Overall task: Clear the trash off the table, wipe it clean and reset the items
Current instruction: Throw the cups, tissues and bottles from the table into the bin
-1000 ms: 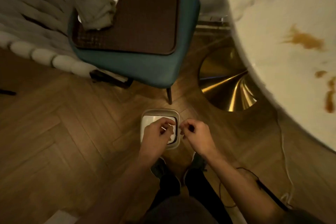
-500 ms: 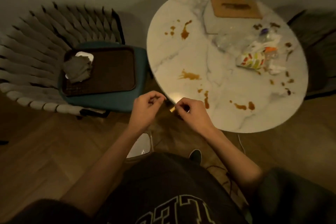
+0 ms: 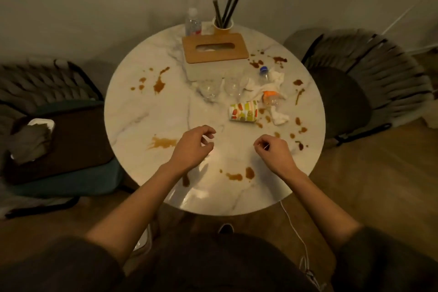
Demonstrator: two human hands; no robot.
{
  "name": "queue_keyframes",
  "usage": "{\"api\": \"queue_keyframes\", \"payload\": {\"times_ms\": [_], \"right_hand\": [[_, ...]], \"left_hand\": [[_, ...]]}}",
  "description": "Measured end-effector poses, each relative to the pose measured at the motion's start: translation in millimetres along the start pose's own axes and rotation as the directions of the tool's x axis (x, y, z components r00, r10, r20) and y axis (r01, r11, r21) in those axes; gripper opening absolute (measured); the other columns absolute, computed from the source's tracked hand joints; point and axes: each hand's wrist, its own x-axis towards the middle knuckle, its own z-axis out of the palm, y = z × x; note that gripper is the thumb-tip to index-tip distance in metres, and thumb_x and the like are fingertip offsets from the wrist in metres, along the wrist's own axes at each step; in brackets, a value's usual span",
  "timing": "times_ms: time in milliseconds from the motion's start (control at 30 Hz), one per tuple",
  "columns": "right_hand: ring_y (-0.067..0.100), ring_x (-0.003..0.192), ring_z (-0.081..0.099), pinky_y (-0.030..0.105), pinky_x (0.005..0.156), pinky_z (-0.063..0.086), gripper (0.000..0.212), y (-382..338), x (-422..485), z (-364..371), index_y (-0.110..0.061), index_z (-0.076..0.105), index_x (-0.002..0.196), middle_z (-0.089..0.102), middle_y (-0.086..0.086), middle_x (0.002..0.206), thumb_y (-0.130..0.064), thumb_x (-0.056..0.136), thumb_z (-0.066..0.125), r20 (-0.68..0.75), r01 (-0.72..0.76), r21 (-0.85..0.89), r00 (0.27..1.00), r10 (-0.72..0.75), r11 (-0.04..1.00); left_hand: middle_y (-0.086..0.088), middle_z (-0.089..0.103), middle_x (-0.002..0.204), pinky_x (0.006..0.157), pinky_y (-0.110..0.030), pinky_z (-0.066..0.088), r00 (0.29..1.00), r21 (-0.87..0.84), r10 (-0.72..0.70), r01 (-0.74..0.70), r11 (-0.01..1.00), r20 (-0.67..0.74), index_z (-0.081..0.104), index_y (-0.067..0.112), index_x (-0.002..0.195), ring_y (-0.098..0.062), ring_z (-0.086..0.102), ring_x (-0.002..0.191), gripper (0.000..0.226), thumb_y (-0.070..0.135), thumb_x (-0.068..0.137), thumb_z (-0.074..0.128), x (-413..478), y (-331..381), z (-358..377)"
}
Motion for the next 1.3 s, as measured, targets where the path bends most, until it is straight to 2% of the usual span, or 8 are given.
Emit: {"api": "queue_keyframes", "payload": {"times_ms": [100,200,400,667,767,900,1067,1300], "right_hand": [[0.019,0.085,0.062,0.025,0.072,0.047,0.012,35.9,43.9,-26.1,-0.012,0.068,0.097,0.067,0.003,0.093,-0.016,0.089,0.061,-0.034,-0.049,-0.009,0.998,0.049,0.999],[0.021,0.089,0.059,0.035,0.08,0.051,0.025,58.8,86.2,-43.9,-0.013,0.061,0.107,0.06,0.008,0.107,-0.024,0.085,0.064,-0.096,-0.122,-0.007,0.988,0.121,0.992],[0.032,0.119,0.046,0.042,0.091,0.044,0.047,69.0,157.6,-55.7,-0.01,0.047,0.123,0.044,0.014,0.13,-0.036,0.088,0.063,-0.176,-0.195,-0.084,0.968,0.178,0.977],[0.033,0.118,0.046,0.046,0.093,0.044,0.058,54.6,218.0,-58.4,-0.013,0.043,0.131,0.042,0.014,0.13,-0.049,0.088,0.059,-0.132,-0.119,-0.224,0.987,0.091,0.967],[0.031,0.105,0.055,0.042,0.085,0.049,0.046,54.5,230.4,-59.6,-0.013,0.05,0.122,0.047,0.012,0.122,-0.044,0.09,0.059,-0.092,-0.084,-0.256,0.994,0.063,0.963],[0.022,0.081,0.06,0.035,0.071,0.051,0.012,58.3,236.7,-64.9,-0.011,0.064,0.097,0.063,0.009,0.096,-0.017,0.088,0.058,-0.156,0.035,-0.173,0.986,-0.063,0.984],[0.007,0.068,0.056,0.009,0.064,0.042,0.015,38.9,212.0,-84.3,-0.012,0.07,0.091,0.067,0.001,0.081,-0.002,0.082,0.063,-0.209,0.211,0.143,0.961,-0.179,0.967],[0.012,0.084,0.063,0.021,0.076,0.052,0.028,-7.8,131.9,-77.4,-0.011,0.076,0.096,0.069,0.0,0.094,0.008,0.079,0.065,-0.077,0.382,0.304,0.923,-0.377,0.873]], "left_hand": [[0.0,0.059,0.127,0.091,-0.031,0.047,1.0,0.113,0.027,-0.026,0.993,-0.005,0.054,0.019,0.13,-0.018,0.058,0.109,0.045,0.018,0.086,0.062,46.5,16.8,26.3],[-0.001,0.046,0.142,0.098,-0.033,0.041,0.998,0.237,0.056,-0.056,0.97,0.006,0.046,0.018,0.138,-0.02,0.045,0.126,0.055,0.019,0.085,0.062,85.3,31.4,49.0],[-0.005,0.042,0.144,0.095,-0.041,0.048,0.995,0.41,0.091,-0.102,0.907,0.047,0.041,0.015,0.14,-0.026,0.042,0.127,0.067,0.022,0.078,0.065,134.1,34.3,83.5],[-0.002,0.048,0.134,0.09,-0.04,0.046,0.997,0.531,0.067,-0.04,0.847,-0.031,0.044,0.02,0.136,-0.025,0.045,0.118,0.063,0.041,0.081,0.067,151.9,18.0,102.2],[-0.001,0.051,0.128,0.087,-0.038,0.046,0.997,0.541,0.071,-0.046,0.84,-0.026,0.046,0.023,0.132,-0.024,0.048,0.112,0.062,0.044,0.078,0.07,153.1,14.3,97.7],[0.0,0.052,0.123,0.086,-0.037,0.045,0.998,0.444,0.048,-0.026,0.896,-0.038,0.047,0.024,0.134,-0.023,0.049,0.107,0.067,0.044,0.075,0.073,143.2,14.0,86.0],[0.005,0.055,0.118,0.084,-0.03,0.045,0.987,0.179,-0.009,0.038,0.983,-0.16,0.05,0.026,0.129,-0.014,0.052,0.103,0.065,0.043,0.072,0.077,115.6,23.4,68.3],[0.016,0.057,0.115,0.077,-0.017,0.05,0.945,-0.186,-0.195,0.149,0.971,-0.262,0.048,0.029,0.133,0.0,0.057,0.098,0.071,0.039,0.072,0.081,43.8,32.4,34.8]]}}
